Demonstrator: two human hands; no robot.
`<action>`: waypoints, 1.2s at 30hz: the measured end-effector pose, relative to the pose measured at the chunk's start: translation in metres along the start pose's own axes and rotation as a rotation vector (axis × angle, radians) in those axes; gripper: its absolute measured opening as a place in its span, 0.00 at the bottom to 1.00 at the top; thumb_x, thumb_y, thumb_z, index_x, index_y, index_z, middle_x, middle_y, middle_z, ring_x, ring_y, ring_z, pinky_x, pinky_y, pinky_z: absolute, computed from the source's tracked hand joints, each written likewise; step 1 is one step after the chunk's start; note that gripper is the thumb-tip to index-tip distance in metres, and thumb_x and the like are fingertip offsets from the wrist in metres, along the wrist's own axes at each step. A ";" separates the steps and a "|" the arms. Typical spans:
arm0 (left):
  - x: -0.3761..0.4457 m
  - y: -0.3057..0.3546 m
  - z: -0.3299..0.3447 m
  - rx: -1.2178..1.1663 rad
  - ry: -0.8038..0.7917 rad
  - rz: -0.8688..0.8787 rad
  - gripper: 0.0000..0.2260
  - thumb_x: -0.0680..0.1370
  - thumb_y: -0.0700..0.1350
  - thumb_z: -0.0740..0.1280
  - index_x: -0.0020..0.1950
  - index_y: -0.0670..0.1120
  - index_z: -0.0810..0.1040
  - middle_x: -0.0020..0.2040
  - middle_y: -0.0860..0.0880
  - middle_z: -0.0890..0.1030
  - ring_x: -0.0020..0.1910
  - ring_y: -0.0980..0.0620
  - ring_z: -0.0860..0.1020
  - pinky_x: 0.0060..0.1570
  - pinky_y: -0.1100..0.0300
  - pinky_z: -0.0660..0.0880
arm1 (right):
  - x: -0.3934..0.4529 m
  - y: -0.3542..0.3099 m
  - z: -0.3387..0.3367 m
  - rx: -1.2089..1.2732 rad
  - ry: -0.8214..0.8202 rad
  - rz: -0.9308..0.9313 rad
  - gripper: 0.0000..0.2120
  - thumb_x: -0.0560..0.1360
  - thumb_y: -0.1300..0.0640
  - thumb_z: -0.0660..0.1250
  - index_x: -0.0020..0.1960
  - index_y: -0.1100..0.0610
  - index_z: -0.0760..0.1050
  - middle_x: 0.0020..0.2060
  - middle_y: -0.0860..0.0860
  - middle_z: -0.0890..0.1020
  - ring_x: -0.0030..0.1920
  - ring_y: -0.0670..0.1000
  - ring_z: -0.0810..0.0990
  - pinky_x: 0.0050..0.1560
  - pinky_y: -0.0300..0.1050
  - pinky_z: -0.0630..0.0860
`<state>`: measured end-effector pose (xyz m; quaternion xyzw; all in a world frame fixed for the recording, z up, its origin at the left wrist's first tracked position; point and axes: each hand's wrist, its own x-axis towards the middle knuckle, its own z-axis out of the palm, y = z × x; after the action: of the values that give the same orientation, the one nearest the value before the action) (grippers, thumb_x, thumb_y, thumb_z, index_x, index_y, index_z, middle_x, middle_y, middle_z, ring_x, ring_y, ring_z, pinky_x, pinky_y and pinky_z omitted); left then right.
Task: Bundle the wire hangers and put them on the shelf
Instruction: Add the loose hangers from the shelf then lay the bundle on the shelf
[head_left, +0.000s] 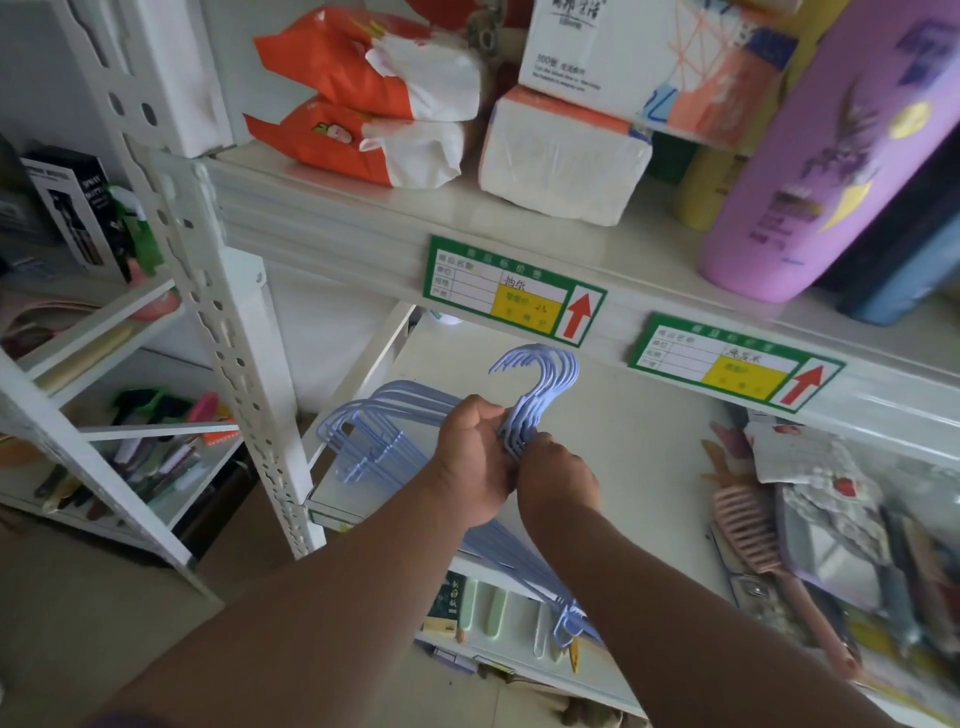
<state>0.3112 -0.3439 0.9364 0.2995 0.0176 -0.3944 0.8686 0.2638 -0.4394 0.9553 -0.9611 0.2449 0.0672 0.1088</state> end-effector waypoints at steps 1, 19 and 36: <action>0.004 0.000 0.002 0.046 0.027 0.013 0.25 0.72 0.51 0.60 0.64 0.40 0.77 0.48 0.39 0.77 0.48 0.43 0.77 0.50 0.52 0.74 | 0.002 0.003 -0.001 0.009 -0.006 0.005 0.12 0.82 0.61 0.57 0.63 0.59 0.74 0.57 0.57 0.85 0.60 0.61 0.84 0.52 0.49 0.75; -0.005 0.043 -0.079 2.691 -0.526 0.172 0.21 0.72 0.46 0.68 0.65 0.48 0.75 0.60 0.48 0.77 0.58 0.45 0.78 0.49 0.47 0.79 | 0.051 0.036 0.010 -0.161 -0.097 -0.099 0.16 0.79 0.63 0.63 0.66 0.59 0.77 0.60 0.57 0.83 0.61 0.59 0.84 0.57 0.49 0.81; 0.029 -0.020 -0.013 2.904 -0.678 -0.128 0.10 0.75 0.30 0.65 0.54 0.38 0.81 0.48 0.40 0.83 0.45 0.39 0.83 0.37 0.51 0.74 | 0.099 0.081 0.019 -0.257 -0.192 -0.234 0.15 0.77 0.61 0.68 0.63 0.58 0.80 0.63 0.58 0.74 0.65 0.62 0.78 0.64 0.53 0.80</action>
<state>0.3199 -0.3665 0.9080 0.7759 -0.5649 -0.1532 -0.2352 0.3093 -0.5493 0.9045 -0.9781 0.1094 0.1764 0.0150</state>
